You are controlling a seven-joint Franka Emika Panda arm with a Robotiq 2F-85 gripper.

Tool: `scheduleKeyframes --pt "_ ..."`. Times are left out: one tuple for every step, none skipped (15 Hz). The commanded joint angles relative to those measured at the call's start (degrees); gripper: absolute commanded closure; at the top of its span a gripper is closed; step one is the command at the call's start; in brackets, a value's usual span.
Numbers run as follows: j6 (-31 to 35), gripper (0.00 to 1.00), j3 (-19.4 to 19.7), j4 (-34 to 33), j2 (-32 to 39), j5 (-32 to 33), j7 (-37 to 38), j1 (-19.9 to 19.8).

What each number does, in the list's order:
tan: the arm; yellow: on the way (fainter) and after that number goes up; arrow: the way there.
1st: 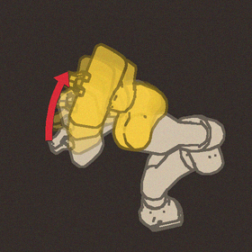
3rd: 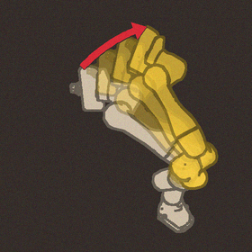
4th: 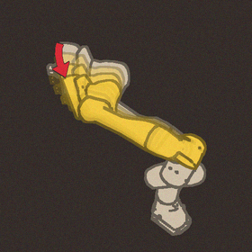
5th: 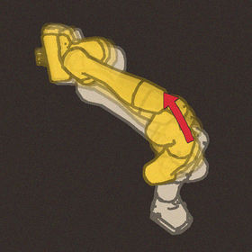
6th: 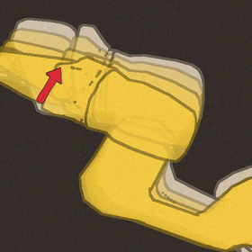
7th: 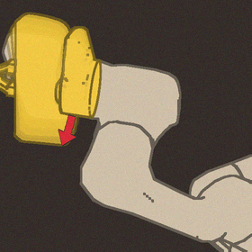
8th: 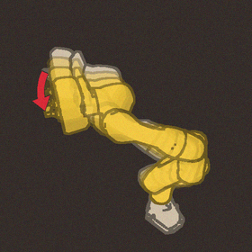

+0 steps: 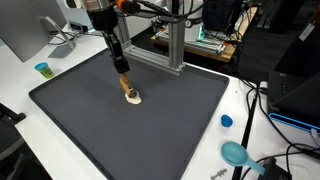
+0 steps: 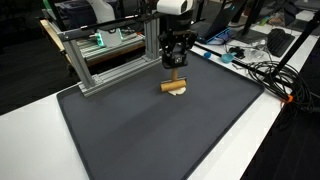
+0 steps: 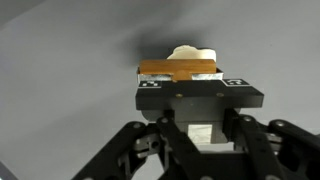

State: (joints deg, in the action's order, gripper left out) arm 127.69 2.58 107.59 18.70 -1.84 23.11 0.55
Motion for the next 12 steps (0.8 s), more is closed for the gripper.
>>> scheduleKeyframes --pt "-0.33 0.78 1.37 -1.85 0.66 4.23 7.25 3.24" --pt "-0.58 0.78 1.36 -1.97 0.67 5.25 8.38 3.91" --pt "-0.42 0.78 1.36 -1.98 0.63 6.21 9.56 4.61" --pt "-0.66 0.78 1.19 -2.18 0.65 6.65 10.28 5.12" --pt "-0.31 0.78 1.07 -2.3 0.73 6.89 10.82 5.5" --pt "-0.17 0.78 0.89 -2.89 1.27 6.46 10.92 5.54" --pt "-0.27 0.78 0.72 -3.55 1.86 5.46 10.11 5.17" --pt "-0.58 0.78 0.55 -3.99 2.2 4.63 8.76 4.75" --pt "-0.53 0.78 0.5 -4.25 2.5 4.1 8.06 4.42" --pt "-0.62 0.78 0.49 -4.6 2.93 3.76 7.36 4.08" --pt "-0.72 0.78 0.53 -4.89 3.34 3.67 6.94 3.88" --pt "-0.76 0.78 0.41 -5.24 3.89 3.47 6.1 3.65"
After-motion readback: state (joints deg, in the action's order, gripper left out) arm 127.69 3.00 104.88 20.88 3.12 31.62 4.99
